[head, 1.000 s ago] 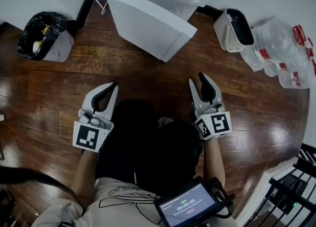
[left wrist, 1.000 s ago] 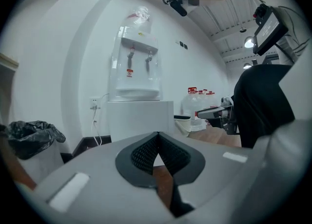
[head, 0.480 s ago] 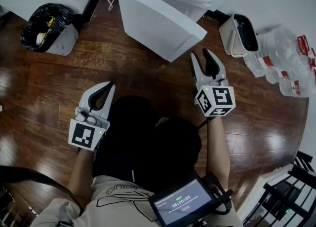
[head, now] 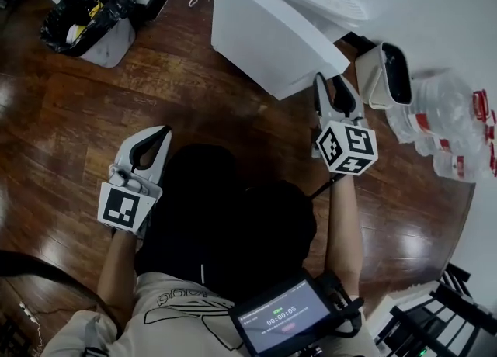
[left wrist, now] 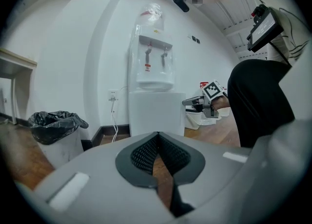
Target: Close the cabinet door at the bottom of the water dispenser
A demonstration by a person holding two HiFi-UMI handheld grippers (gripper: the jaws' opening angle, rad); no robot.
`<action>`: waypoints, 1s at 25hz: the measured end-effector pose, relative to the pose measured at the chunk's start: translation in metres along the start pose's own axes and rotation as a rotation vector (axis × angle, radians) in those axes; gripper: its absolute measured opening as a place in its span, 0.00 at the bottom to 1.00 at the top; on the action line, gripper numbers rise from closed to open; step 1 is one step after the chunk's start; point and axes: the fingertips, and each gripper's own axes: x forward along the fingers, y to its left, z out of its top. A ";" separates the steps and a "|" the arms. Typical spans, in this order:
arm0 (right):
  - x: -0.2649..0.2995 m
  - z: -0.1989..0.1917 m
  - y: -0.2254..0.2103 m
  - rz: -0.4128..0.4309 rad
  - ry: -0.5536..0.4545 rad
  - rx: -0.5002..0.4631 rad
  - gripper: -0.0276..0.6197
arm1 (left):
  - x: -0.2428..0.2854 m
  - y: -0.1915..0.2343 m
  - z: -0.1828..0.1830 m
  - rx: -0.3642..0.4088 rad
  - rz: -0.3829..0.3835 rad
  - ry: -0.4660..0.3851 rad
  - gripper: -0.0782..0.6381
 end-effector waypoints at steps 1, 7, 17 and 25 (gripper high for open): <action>0.000 0.000 -0.001 -0.003 -0.004 0.002 0.29 | -0.002 0.002 -0.001 0.001 0.005 0.000 0.13; 0.010 0.001 -0.019 -0.031 -0.022 -0.013 0.26 | -0.011 0.014 0.002 -0.010 0.067 -0.018 0.13; 0.070 0.020 -0.072 -0.171 0.085 0.054 0.21 | -0.013 0.015 -0.004 0.003 0.088 0.006 0.13; 0.032 -0.005 -0.006 0.142 0.054 0.332 0.04 | -0.002 0.017 -0.005 -0.047 0.072 0.003 0.13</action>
